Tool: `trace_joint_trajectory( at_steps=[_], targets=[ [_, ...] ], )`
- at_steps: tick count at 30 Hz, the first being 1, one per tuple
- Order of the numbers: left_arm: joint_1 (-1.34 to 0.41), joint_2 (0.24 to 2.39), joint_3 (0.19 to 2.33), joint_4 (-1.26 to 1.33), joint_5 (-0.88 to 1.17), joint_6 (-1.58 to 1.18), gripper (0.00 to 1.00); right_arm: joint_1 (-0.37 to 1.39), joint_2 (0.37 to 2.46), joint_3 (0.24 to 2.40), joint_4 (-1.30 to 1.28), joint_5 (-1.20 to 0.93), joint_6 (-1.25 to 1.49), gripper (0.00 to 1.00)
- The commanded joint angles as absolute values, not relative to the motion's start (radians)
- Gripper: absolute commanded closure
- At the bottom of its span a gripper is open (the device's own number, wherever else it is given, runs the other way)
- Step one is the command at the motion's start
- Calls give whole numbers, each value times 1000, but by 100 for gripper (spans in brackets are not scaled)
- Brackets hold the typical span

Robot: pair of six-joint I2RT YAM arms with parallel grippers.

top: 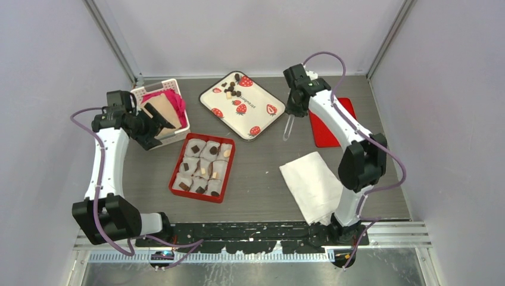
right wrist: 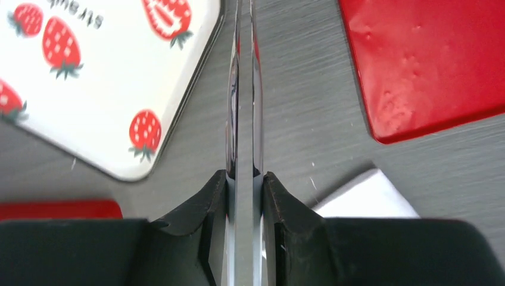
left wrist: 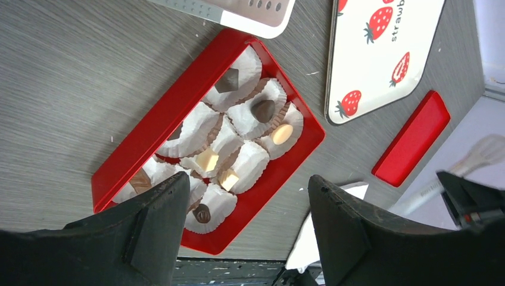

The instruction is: Pack the chocolate

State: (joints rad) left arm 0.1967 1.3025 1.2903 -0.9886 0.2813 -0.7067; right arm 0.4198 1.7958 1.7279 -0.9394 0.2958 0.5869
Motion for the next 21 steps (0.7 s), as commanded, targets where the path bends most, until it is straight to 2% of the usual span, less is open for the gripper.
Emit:
trace_joint_trajectory(
  at_steps=[1,7,12,14,15,18,21],
  targets=[
    [201,1246,1299,-947,330,-702,27,396,1904,1717,-761,305,765,86],
    [200,1203,1323,-1000,300,-660,27,376,2024,1735,-696,392,794,86],
    [200,1195,1331,-1022,281,-652,26,369,2081,1753,-697,412,824,76],
    [200,1199,1331,-1022,280,-653,26,362,2083,1747,-692,413,837,61],
    [200,1202,1331,-1021,282,-655,26,359,2084,1746,-694,411,842,50],
    [201,1209,1331,-1016,282,-655,26,350,2075,1750,-694,394,825,5],
    [200,1214,1331,-1011,285,-659,26,334,2019,1741,-672,407,778,2]
  ],
)
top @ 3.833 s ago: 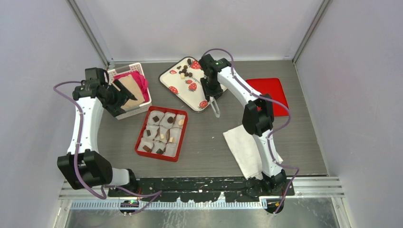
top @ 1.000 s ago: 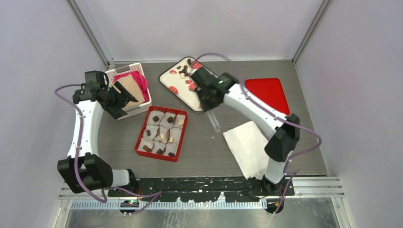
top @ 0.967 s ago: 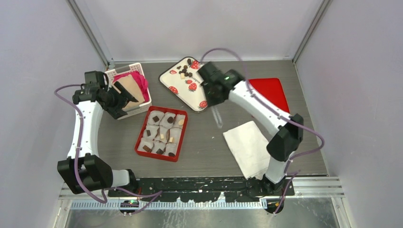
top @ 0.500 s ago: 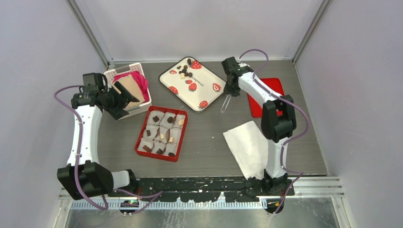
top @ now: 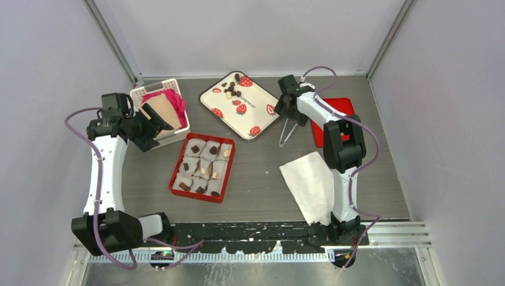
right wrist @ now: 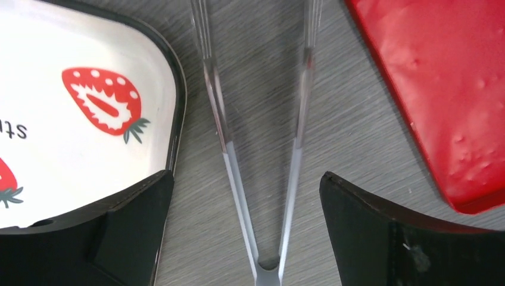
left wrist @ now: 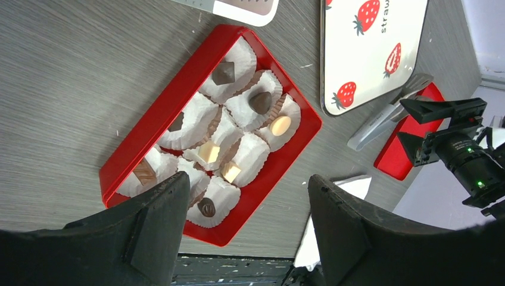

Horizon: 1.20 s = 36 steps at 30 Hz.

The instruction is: Pack the chocolate

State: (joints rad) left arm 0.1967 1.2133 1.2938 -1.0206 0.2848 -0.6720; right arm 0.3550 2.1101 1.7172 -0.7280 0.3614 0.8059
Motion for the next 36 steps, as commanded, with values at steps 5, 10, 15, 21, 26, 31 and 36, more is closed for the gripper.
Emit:
trace_joint_trajectory(
  at_steps=[5,10,15,21,26,31,36],
  targets=[
    [200,1225,1334,-1000,291,-661,26,240,1908,1681,-637,402,672,9],
    [201,1238,1339,-989,297,-660,26,137,1879,1585,-662,282,540,31],
    [200,1250,1331,-978,303,-662,26,125,1938,1544,-723,137,390,30],
    [200,1252,1322,-974,308,-668,26,126,2022,1573,-738,137,304,40],
    [200,1241,1304,-967,328,-679,26,124,2092,1584,-729,155,293,46],
    [135,1248,1322,-983,299,-664,25,125,2094,1562,-707,148,295,56],
    [29,1259,1351,-965,268,-655,24,125,2047,1535,-696,160,295,89]
  ],
)
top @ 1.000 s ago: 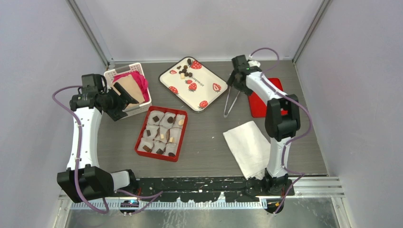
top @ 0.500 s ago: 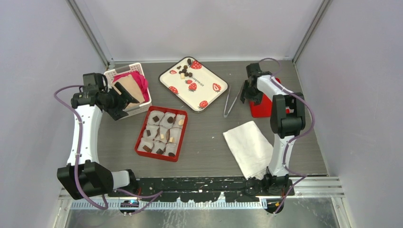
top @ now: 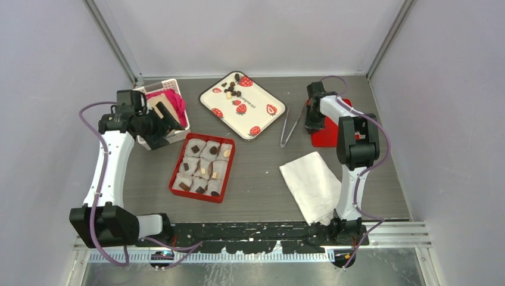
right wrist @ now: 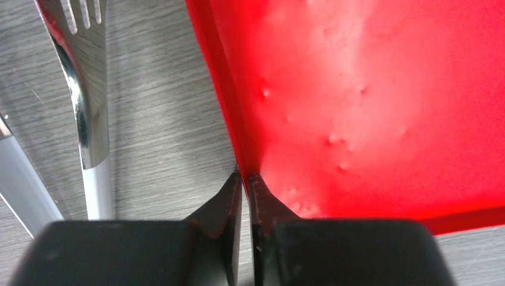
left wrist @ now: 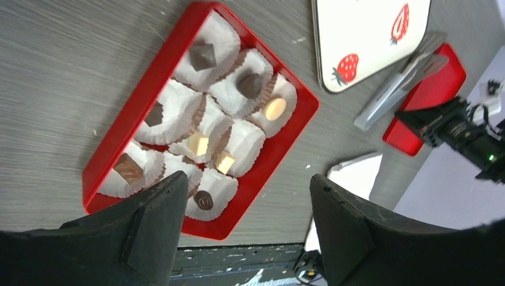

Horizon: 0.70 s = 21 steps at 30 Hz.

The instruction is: Pack the chocolate

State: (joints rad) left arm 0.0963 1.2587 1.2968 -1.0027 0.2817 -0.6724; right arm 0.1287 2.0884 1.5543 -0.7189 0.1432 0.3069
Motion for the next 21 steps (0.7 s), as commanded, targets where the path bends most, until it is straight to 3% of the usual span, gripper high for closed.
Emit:
trace_joint_trajectory(
  at_steps=[1,13,18,21],
  targets=[
    [12,1264,1358,-960,264,-655,24,125,2034,1532,-696,170,292,96],
    [-206,1353,1452,-887,281,-669,24,107,1814,1623,-725,279,271,99],
    [-229,1369,1468,-848,322,-658,24,106,1737,1708,-760,185,325,99],
    [-229,1361,1469,-788,359,-650,24,107,1682,1722,-735,2,409,99]
  ],
)
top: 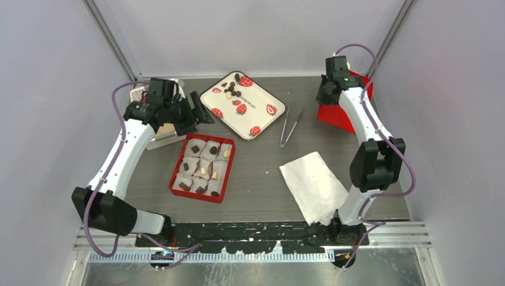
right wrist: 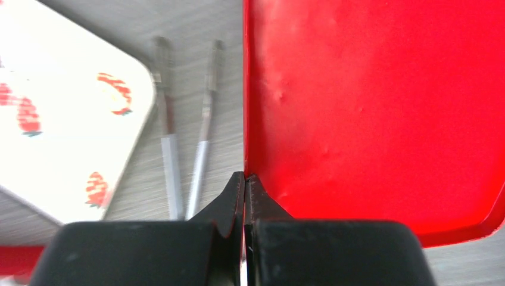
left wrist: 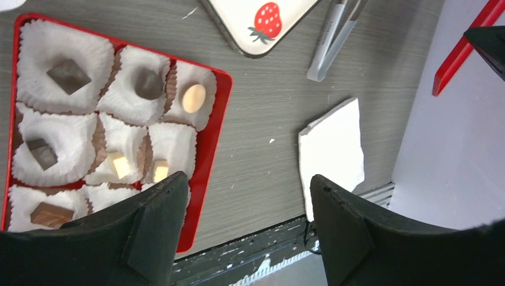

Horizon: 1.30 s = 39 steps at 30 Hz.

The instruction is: Pack the chocolate

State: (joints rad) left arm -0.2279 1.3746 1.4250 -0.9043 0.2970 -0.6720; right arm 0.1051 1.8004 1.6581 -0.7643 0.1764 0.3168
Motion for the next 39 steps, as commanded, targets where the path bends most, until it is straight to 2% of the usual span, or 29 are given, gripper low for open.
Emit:
trace_joint_trajectory(
  at_steps=[1,6,11,16,21,27,32,36,39],
  targets=[
    [-229,1359,1471,-765,372,-646,24,108,1662,1719,-719,-73,438,99],
    [-229,1346,1477,-691,515,-591,24,133,1597,1715,-658,-395,505,99],
    [-229,1299,1416,-496,699,-615,23,181,1560,1701,-611,-734,561,99],
    [-229,1306,1439,-466,761,-603,22,262,1510,1564,-323,-968,792,99],
    [-229,1288,1436,-384,785,-628,23,377,1527,1563,-329,-1069,790,99],
    [-229,1168,1368,-265,812,-449,24,457,1540,1573,-372,-1149,775,99],
    [-229,1111,1360,-324,733,-358,24,496,1538,1573,-422,-1154,743,99],
    [-229,1066,1364,-416,782,-198,25,504,1528,1569,-432,-1183,727,99],
    [-228,1012,1345,-498,850,6,25,505,1520,1579,-549,-1130,641,99]
  ],
)
